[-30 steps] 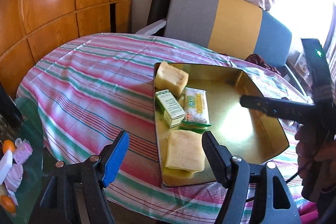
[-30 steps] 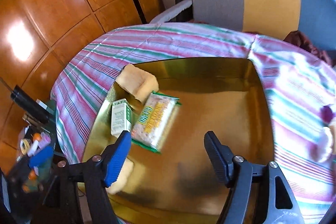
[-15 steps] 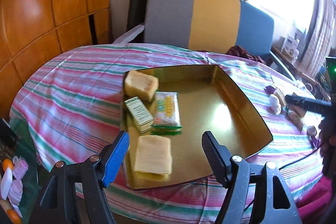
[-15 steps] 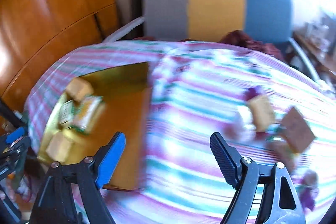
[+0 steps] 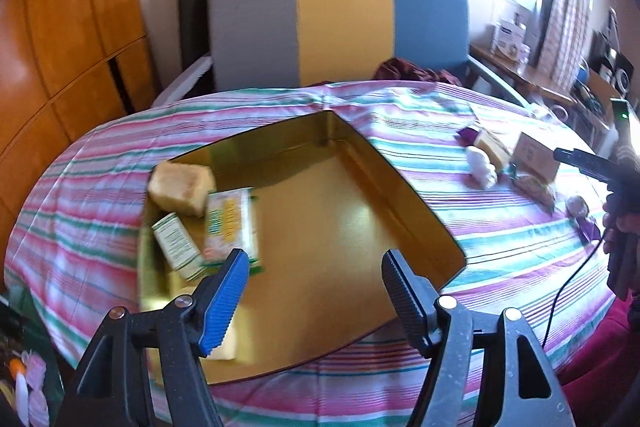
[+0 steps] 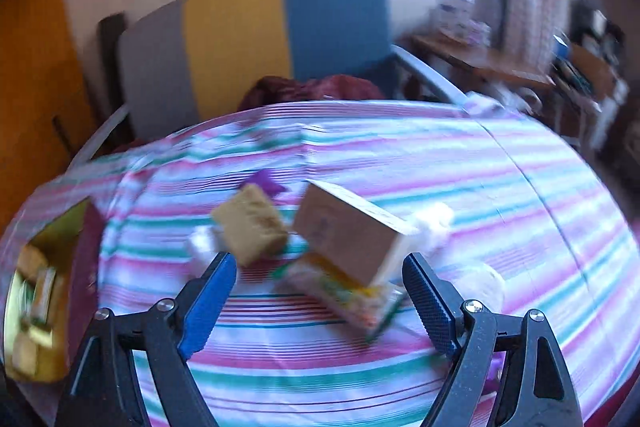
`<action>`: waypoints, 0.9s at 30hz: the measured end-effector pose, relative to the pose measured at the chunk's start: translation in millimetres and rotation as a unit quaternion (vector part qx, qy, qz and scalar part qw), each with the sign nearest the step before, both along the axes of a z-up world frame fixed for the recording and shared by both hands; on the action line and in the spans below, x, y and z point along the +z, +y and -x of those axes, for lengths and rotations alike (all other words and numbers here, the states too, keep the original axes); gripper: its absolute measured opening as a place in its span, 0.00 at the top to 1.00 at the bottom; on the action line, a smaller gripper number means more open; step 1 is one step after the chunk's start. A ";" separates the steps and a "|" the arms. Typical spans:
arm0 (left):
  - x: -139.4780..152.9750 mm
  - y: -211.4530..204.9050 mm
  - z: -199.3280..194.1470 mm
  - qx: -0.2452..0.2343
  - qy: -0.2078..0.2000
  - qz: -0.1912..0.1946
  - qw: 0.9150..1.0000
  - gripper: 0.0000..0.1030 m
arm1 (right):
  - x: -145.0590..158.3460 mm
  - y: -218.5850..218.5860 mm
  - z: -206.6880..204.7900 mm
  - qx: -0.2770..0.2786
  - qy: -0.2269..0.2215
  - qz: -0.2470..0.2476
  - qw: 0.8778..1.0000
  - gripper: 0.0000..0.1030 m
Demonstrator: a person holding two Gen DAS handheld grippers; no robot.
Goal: Organize objects
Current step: 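Move both grippers away from the tray toward the remaining items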
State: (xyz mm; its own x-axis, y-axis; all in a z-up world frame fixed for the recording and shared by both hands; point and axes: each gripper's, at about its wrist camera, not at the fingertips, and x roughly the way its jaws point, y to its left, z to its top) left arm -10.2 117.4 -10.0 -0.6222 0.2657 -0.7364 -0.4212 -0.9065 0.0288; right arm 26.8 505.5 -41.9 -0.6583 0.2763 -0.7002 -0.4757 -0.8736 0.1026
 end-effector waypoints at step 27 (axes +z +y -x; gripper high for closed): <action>-30.4 185.4 36.6 -0.133 -0.114 -0.036 0.984 0.39 | 8.6 71.9 -41.6 -0.143 0.070 0.141 0.977 0.11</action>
State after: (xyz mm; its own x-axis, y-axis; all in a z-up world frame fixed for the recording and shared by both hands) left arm -46.8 302.8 -40.4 -0.3454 0.4530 -0.8219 -0.6318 -0.7598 -0.1532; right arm 68.4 577.4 -33.3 -0.6767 0.2730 -0.6838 -0.6609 -0.6344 0.4008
